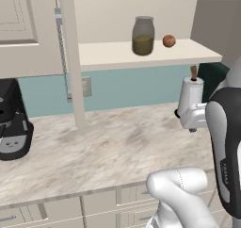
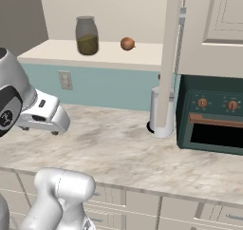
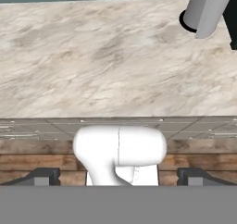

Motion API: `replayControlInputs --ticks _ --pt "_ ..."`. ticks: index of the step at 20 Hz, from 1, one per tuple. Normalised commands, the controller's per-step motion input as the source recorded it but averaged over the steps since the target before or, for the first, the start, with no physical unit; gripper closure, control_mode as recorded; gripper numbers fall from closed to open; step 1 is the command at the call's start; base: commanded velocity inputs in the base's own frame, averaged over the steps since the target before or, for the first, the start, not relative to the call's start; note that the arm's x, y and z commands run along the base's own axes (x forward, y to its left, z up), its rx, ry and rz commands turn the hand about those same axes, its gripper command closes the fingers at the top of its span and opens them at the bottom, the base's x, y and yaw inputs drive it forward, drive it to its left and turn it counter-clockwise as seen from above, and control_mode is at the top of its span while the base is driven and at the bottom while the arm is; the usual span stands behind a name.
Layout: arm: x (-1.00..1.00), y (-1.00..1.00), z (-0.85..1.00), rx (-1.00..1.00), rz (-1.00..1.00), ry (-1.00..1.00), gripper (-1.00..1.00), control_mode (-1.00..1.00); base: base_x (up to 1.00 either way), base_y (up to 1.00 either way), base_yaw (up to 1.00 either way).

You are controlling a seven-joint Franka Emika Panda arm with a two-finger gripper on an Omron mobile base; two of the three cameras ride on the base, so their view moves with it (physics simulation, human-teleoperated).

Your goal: Pick the jar and jar from the dining table and place them in the open cabinet. Close the cabinet after placing the objects.

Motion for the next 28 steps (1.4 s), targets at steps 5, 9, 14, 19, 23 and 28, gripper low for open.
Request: replayControlInputs --ticks 5,9,14,19,23,28 --pt "-0.06 0.00 -0.03 0.00 0.00 0.01 -1.00 -1.00 0.00 0.00 0.00" --pt "0.00 0.00 0.00 0.00 0.00 0.00 -1.00 -1.00 0.00 0.00 0.00" --pt "0.00 0.00 0.00 0.00 0.00 0.00 -1.00 1.00 0.00 0.00 0.00" --pt "0.00 0.00 0.00 0.00 0.00 0.00 -1.00 1.00 -0.48 -0.26 -0.03" --pt "0.00 0.00 0.00 0.00 0.00 0.00 -1.00 1.00 -0.94 -0.68 -0.17" --pt "0.00 0.00 0.00 0.00 0.00 0.00 -1.00 1.00 -0.72 -0.56 -0.37"
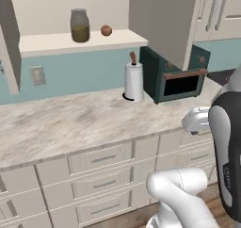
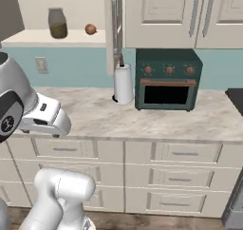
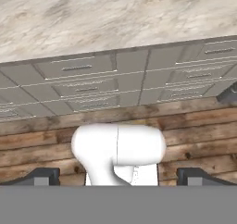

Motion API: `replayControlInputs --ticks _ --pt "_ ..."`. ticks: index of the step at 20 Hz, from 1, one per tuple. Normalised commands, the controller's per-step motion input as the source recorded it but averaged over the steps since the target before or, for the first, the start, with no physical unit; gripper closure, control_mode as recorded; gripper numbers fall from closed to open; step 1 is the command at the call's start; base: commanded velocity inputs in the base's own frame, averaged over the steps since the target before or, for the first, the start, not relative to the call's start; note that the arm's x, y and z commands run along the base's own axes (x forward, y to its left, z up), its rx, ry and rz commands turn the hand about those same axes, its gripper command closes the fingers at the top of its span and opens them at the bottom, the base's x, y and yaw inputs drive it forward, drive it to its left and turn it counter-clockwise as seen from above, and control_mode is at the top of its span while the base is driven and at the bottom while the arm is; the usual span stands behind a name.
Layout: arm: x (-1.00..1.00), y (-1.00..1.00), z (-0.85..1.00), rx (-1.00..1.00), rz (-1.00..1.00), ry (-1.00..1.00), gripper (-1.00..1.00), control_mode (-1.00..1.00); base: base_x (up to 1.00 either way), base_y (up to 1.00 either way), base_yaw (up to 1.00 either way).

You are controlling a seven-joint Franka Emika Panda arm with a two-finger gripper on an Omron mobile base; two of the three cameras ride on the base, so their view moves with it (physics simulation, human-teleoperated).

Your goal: Pick the jar and jar from the dining table and place them in the open cabinet. Close the cabinet after placing the objects.

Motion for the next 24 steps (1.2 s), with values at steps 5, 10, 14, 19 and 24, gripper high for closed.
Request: replayControlInputs --ticks 5,10,14,19,24 --pt "0.00 0.00 0.00 0.00 0.00 0.00 -1.00 1.00 -0.32 -0.09 -0.65" --pt "0.00 0.00 0.00 0.00 0.00 0.00 -1.00 1.00 -0.20 -0.08 -0.74" --pt "0.00 0.00 0.00 0.00 0.00 0.00 -1.00 1.00 -0.08 -0.07 -0.75" --pt "0.00 0.00 0.00 0.00 0.00 0.00 -1.00 1.00 0.00 -0.04 -0.76" --pt "0.00 0.00 0.00 0.00 0.00 0.00 -1.00 1.00 0.00 -0.07 -0.76"
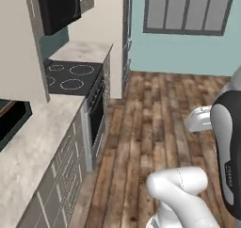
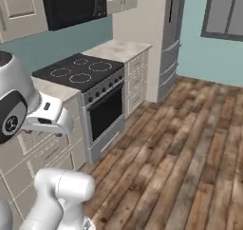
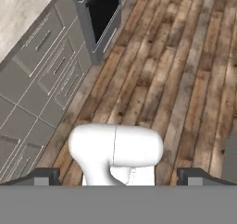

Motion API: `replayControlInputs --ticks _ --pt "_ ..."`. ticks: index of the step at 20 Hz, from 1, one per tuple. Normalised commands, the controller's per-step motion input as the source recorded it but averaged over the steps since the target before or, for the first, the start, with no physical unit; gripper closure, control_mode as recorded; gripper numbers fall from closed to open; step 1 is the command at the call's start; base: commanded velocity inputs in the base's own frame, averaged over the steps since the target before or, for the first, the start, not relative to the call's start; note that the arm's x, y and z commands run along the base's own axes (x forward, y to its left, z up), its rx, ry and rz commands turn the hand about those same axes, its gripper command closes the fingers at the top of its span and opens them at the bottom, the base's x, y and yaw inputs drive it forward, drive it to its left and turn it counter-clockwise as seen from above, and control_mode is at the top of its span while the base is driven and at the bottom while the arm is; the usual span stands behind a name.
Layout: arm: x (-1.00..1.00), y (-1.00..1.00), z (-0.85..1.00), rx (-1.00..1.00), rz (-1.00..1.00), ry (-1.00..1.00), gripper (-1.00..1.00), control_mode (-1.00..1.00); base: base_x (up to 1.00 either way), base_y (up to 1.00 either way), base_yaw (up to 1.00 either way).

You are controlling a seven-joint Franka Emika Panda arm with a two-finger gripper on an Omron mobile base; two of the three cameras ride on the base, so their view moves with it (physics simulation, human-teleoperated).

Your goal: Pick the jar and jar from the dining table and place them in the open cabinet. Close the cabinet after placing the objects.

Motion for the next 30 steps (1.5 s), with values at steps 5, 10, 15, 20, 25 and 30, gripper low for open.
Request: replayControlInputs --ticks 5,10,15,20,25,30 --pt "0.00 0.00 0.00 0.00 0.00 0.00 -1.00 1.00 0.01 -0.08 -0.72" --pt "0.00 0.00 0.00 0.00 0.00 0.00 -1.00 1.00 0.20 -0.06 -0.61" --pt "0.00 0.00 0.00 0.00 0.00 0.00 -1.00 1.00 0.49 0.00 -0.36" --pt "0.00 0.00 0.00 0.00 0.00 0.00 -1.00 1.00 0.78 0.15 -0.05" --pt "0.00 0.00 0.00 0.00 0.00 0.00 -1.00 1.00 0.99 0.12 0.00" --pt "0.00 0.00 0.00 0.00 0.00 0.00 -1.00 1.00 1.00 0.04 0.00"
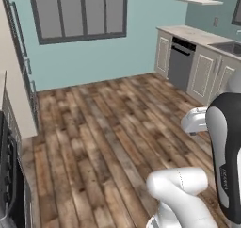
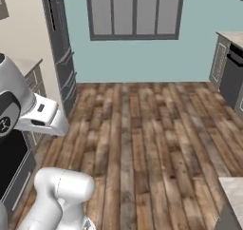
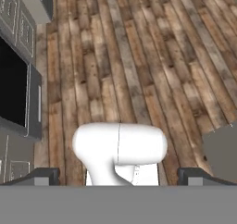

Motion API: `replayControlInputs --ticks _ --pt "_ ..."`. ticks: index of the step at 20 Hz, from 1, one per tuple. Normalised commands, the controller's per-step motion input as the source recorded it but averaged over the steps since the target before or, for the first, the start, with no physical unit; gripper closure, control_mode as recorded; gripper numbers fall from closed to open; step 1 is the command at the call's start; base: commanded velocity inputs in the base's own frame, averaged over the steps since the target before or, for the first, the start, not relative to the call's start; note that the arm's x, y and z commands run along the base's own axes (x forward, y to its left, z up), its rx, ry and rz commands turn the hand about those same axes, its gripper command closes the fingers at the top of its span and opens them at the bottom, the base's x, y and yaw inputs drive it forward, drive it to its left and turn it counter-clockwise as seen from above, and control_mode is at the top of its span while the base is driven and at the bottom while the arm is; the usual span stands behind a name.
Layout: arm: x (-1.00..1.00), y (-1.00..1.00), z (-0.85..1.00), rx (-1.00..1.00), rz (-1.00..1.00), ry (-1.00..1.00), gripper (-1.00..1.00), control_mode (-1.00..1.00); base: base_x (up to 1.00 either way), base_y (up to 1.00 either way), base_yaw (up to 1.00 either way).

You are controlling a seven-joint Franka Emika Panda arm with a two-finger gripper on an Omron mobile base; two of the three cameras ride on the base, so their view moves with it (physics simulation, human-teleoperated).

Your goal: Pick the jar and jar from the dining table and place them in the open cabinet. Close the cabinet after placing the objects.

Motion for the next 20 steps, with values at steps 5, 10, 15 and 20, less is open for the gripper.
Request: replayControlInputs --ticks 5,10,15,20 --pt "0.00 0.00 0.00 0.00 0.00 0.00 -1.00 1.00 1.00 0.05 0.00" --pt "0.00 0.00 0.00 0.00 0.00 0.00 -1.00 1.00 1.00 0.02 0.00" --pt "0.00 0.00 0.00 0.00 0.00 0.00 -1.00 1.00 1.00 0.01 0.00" --pt "0.00 0.00 0.00 0.00 0.00 0.00 -1.00 1.00 0.96 0.00 -0.02"
